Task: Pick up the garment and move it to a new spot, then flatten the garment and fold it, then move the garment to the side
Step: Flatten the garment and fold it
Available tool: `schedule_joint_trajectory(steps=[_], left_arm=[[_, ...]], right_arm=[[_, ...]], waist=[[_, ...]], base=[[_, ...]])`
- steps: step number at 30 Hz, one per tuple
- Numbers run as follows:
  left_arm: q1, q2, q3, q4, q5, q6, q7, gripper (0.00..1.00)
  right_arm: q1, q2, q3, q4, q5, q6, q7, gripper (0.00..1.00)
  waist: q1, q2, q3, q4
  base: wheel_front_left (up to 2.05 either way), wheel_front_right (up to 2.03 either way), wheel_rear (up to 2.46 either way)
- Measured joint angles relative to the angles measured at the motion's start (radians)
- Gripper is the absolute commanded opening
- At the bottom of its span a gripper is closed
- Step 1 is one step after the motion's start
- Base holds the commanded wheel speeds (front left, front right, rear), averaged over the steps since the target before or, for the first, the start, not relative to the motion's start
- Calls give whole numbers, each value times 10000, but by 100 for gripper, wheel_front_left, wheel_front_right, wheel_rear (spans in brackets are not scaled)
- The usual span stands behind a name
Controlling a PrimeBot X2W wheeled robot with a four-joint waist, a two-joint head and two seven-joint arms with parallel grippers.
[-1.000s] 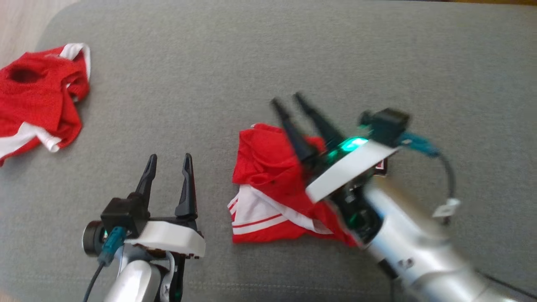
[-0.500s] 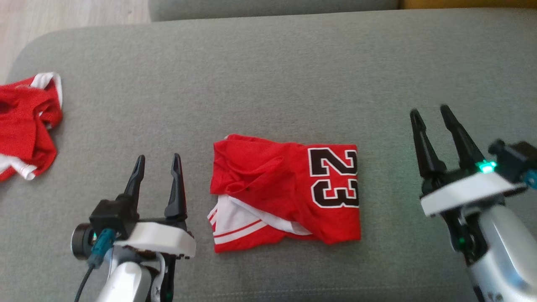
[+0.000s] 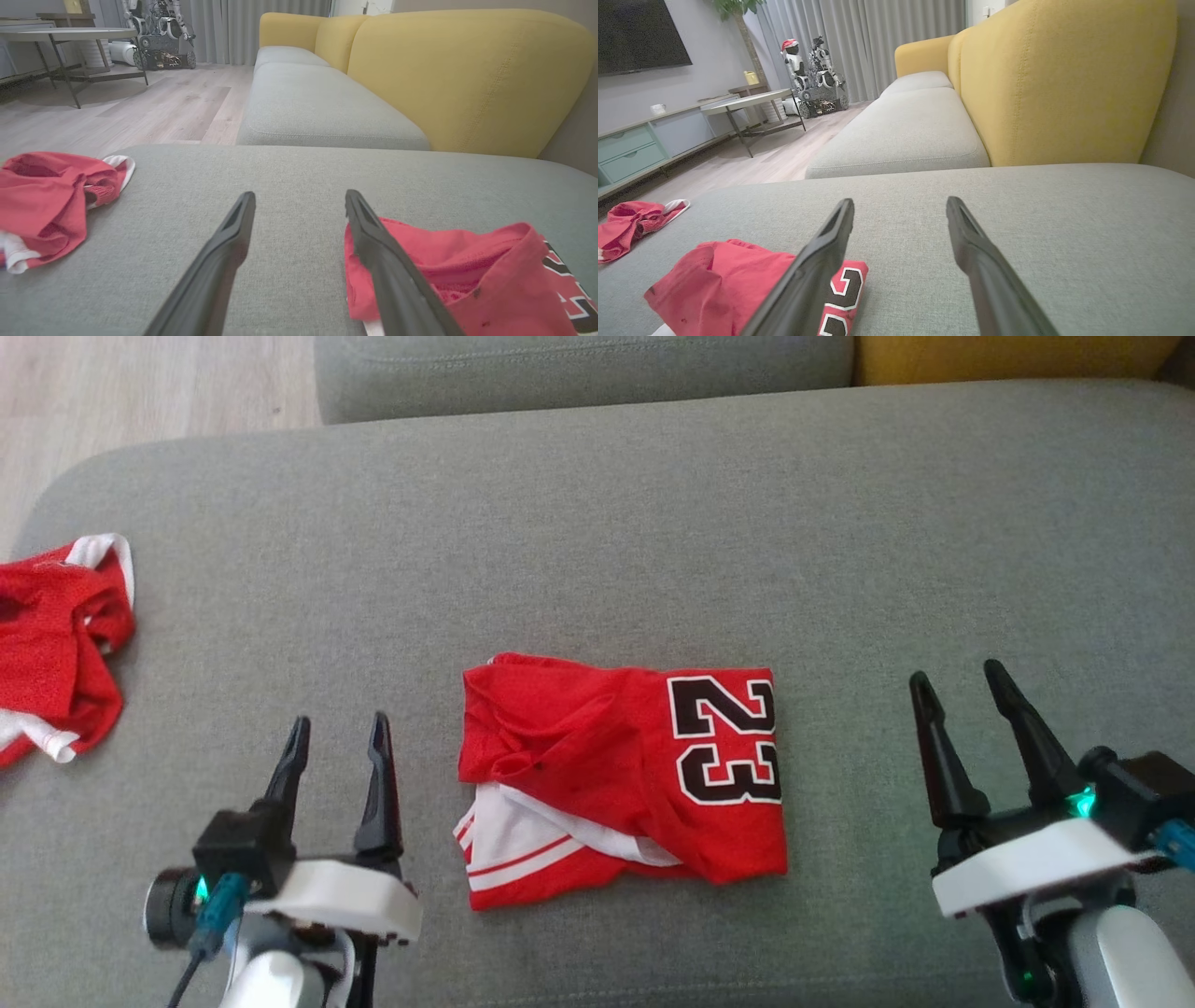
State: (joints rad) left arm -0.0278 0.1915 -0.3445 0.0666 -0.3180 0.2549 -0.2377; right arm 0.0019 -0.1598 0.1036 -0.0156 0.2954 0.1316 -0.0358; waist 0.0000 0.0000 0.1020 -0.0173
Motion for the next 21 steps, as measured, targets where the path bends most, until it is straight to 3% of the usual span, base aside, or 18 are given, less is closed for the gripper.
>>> schedule_joint_trajectory(steps=[21], left_arm=[[430,173,-79,-282,0,178,236,100]], right_arm=[[318,207,-253,-472,-242,0,512,100]], waist=[[0,0,-42,196]], base=[[0,0,0]])
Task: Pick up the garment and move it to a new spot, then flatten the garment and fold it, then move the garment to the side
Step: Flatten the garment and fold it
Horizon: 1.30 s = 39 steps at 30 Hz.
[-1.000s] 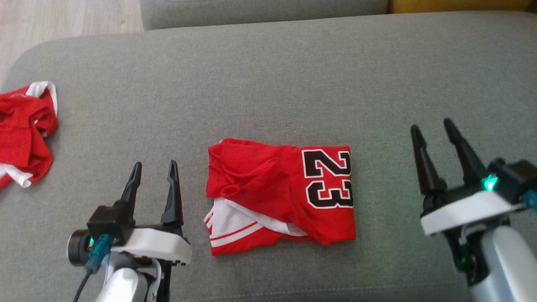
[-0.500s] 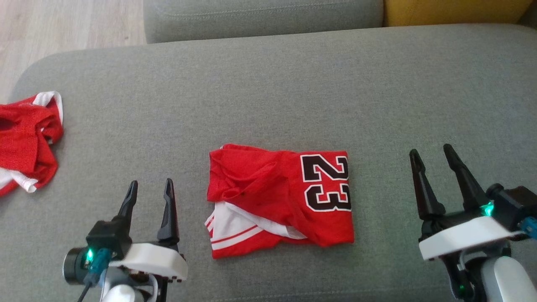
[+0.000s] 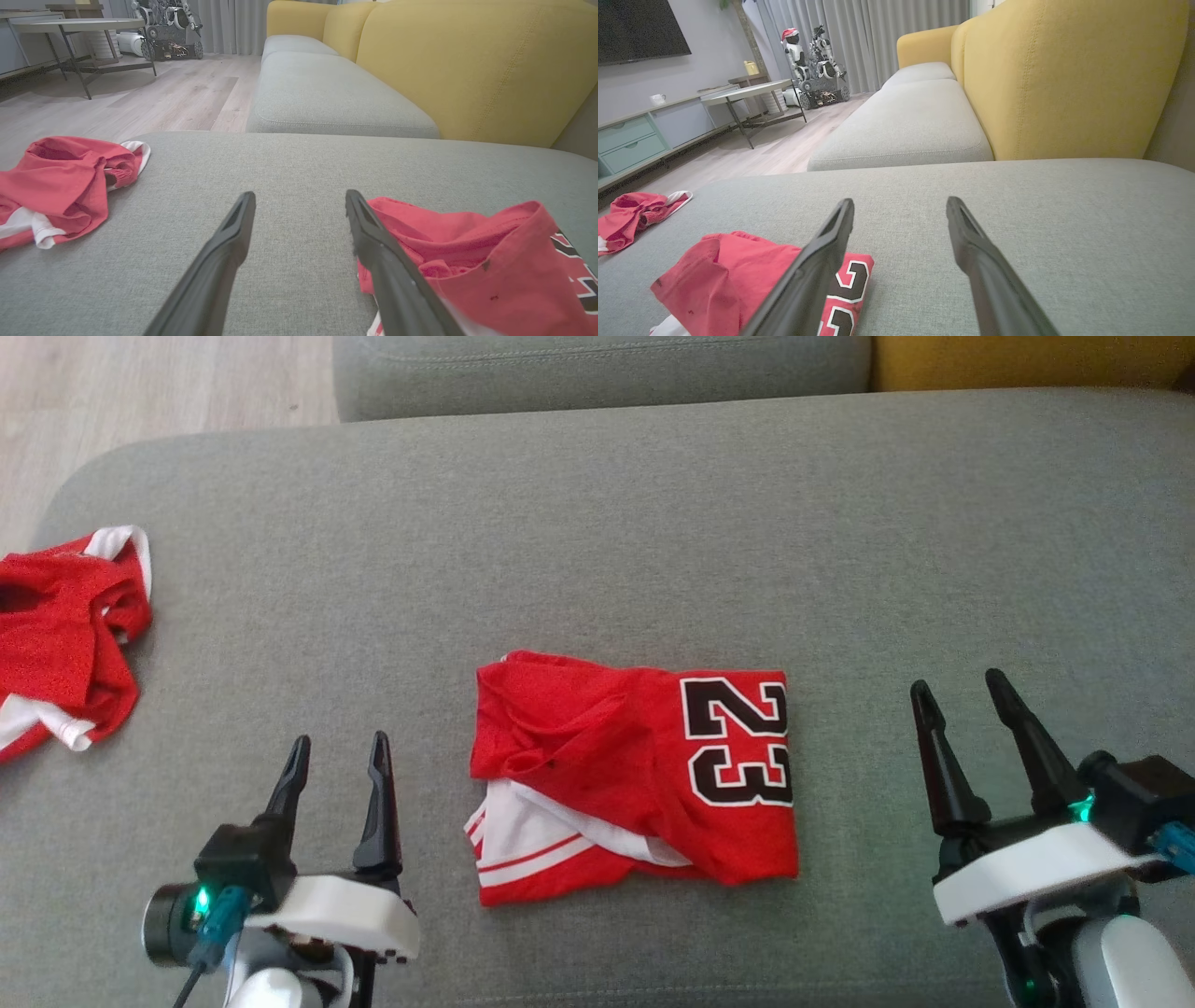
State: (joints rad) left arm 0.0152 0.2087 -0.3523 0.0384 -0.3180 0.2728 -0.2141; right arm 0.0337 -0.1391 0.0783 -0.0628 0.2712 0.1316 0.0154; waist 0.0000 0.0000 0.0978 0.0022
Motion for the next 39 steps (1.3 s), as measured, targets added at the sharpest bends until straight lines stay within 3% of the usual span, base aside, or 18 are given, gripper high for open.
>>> schedule_joint_trajectory(steps=[4,5,6,7,12,23,34,39], left_arm=[[-28,4,-58,0,0,-2,-2,100],[-55,4,-94,2,0,-4,-2,100],[-94,2,-144,4,0,-12,-2,100],[-146,-2,-188,6,0,-13,-4,100],[-474,-33,-224,35,0,-92,-94,100],[-656,-307,-366,430,-2,-265,-253,100],[-662,-378,-341,585,-2,-265,-341,100],[-661,-393,-313,598,-2,-263,-341,100]], right_arm=[[-32,-12,56,130,0,0,150,100],[-53,-17,100,215,0,0,198,49],[-89,-21,165,339,6,0,215,14],[-147,-21,242,487,17,0,215,0],[-913,-21,970,1701,242,0,148,0],[-2608,347,3626,5047,1214,0,-635,0],[-3143,460,7237,5726,2961,0,-788,0],[-3625,259,7342,5547,3277,0,-1553,0]], waist=[[0,0,73,155],[0,0,102,207],[0,0,129,267],[0,0,156,331],[0,0,299,729],[0,0,416,1686],[0,0,397,1757],[0,0,301,1495]], base=[[0,0,0],[0,0,0],[0,0,0],[0,0,0],[0,0,0],[0,0,0],[0,0,0],[0,0,0]])
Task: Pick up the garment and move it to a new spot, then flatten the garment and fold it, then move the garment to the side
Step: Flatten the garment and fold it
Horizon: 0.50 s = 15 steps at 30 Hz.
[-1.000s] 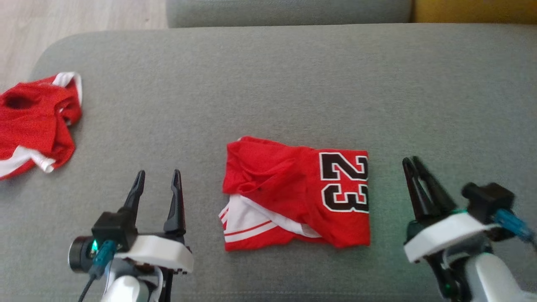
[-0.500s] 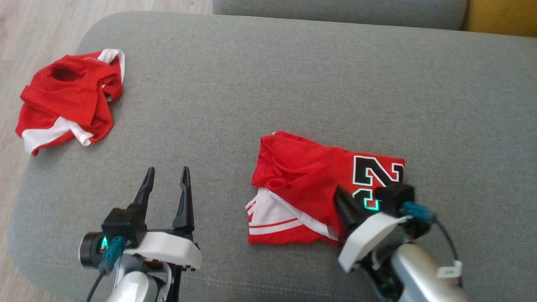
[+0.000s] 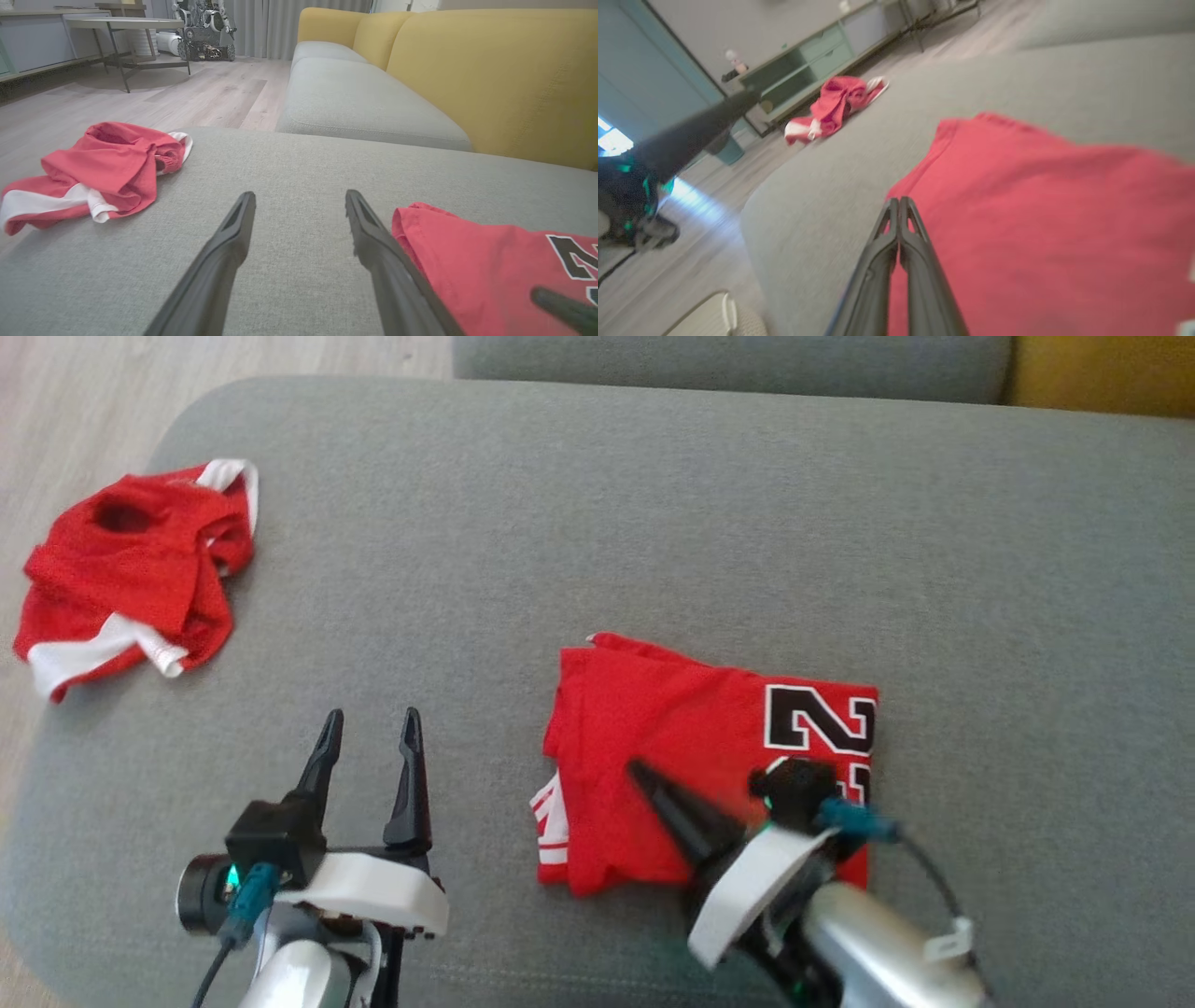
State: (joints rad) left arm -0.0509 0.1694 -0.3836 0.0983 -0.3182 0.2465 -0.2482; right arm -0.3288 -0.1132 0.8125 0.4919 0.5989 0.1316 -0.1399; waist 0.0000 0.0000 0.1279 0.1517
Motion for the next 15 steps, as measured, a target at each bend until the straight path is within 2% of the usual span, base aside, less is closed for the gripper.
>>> schedule_joint_trajectory(steps=[4,5,6,12,13,15], left_arm=[[17,4,44,0,0,0,0,100],[25,6,48,2,0,0,-2,100],[47,15,58,2,0,0,-2,100],[335,180,109,-23,-59,15,-4,100],[335,180,109,-23,-59,15,-4,100],[523,236,125,-27,-59,44,-2,100]], right_arm=[[-130,-274,-1055,-391,-65,0,-525,0],[-83,-328,-1444,-479,-165,0,-596,37],[-24,-378,-1864,-617,-280,0,-658,100],[1085,-554,-4288,-1802,-1346,0,-662,100],[1085,-554,-4288,-1802,-1346,0,-662,100],[1668,-568,-5030,-2251,-1753,0,-385,100]], waist=[[0,0,-155,-270],[0,0,-218,-323],[0,0,-285,-380],[0,0,-694,-775],[0,0,-694,-775],[0,0,-837,-920]], base=[[0,0,0],[0,0,0],[0,0,0],[0,0,0],[0,0,0],[0,0,0]])
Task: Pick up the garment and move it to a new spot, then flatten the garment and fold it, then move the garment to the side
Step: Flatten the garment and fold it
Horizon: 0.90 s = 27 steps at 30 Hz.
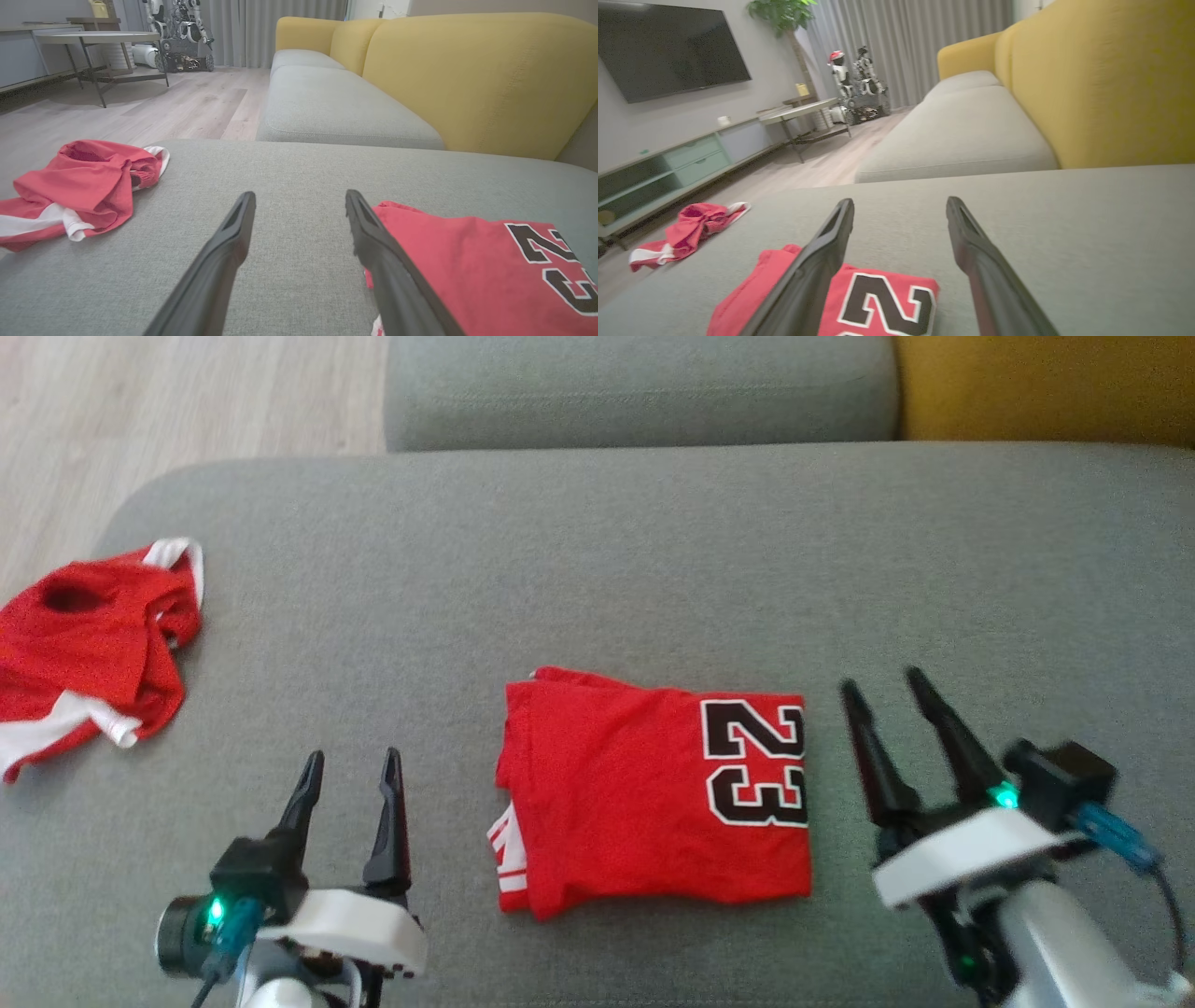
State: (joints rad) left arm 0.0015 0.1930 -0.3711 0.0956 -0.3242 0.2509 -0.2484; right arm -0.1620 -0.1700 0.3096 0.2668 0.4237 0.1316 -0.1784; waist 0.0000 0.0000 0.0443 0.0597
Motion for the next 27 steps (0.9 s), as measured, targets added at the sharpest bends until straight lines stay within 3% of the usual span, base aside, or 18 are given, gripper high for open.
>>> schedule_joint_trajectory(steps=[3,7,17,27], left_arm=[[247,198,40,-121,-44,61,19,100],[555,349,247,-414,-44,148,109,100],[1170,608,245,-846,-146,228,357,100],[1327,744,226,-878,-209,278,454,100]], right_arm=[[1035,56,-1202,-968,-665,0,579,100],[1796,410,-1879,-1835,-1147,0,1112,100],[2973,633,-2320,-3244,-1657,0,1981,100],[3202,784,-2671,-3616,-1871,0,2316,100]], waist=[[0,0,-305,-221],[0,0,-557,-377],[0,0,-846,-542],[0,0,-885,-573]], base=[[0,0,0],[0,0,0],[0,0,0],[0,0,0]])
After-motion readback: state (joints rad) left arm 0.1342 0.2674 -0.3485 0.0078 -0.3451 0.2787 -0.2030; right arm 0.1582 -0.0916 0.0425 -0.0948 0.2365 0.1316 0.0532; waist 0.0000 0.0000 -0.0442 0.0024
